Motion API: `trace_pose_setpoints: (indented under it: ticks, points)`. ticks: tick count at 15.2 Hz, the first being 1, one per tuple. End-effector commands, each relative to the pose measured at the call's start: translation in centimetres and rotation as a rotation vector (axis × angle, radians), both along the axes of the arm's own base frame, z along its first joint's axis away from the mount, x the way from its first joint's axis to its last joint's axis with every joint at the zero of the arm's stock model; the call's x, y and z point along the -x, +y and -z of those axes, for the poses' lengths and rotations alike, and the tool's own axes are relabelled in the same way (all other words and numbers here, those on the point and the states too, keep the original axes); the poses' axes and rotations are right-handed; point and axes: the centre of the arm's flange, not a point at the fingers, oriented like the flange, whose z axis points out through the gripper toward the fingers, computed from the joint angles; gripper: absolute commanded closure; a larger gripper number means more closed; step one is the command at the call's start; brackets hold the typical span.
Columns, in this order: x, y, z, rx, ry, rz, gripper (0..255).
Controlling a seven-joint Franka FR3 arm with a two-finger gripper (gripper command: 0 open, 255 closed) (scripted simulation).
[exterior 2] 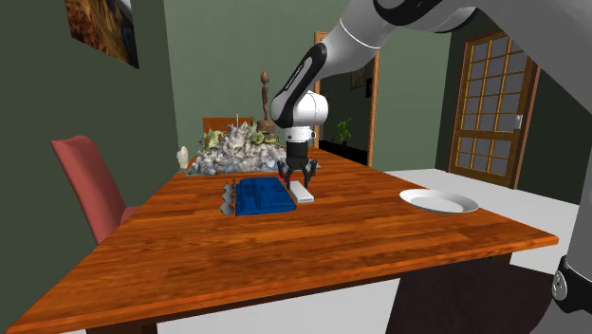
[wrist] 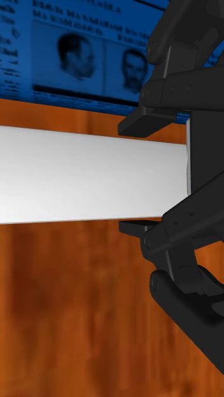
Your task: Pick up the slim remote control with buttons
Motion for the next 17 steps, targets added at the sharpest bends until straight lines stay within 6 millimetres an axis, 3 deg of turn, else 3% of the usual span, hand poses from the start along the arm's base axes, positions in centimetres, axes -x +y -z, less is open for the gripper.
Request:
trace_pose_setpoints:
  ticks: [1, 15, 17]
  points:
    - [0.0, 0.0, -0.5, 0.0, 0.001, 0.001, 255]
    - [0.0, 0.0, -7.9, 0.0, 0.001, 0.001, 255]
    - [0.0, 0.0, -7.9, 0.0, 0.001, 0.001, 255]
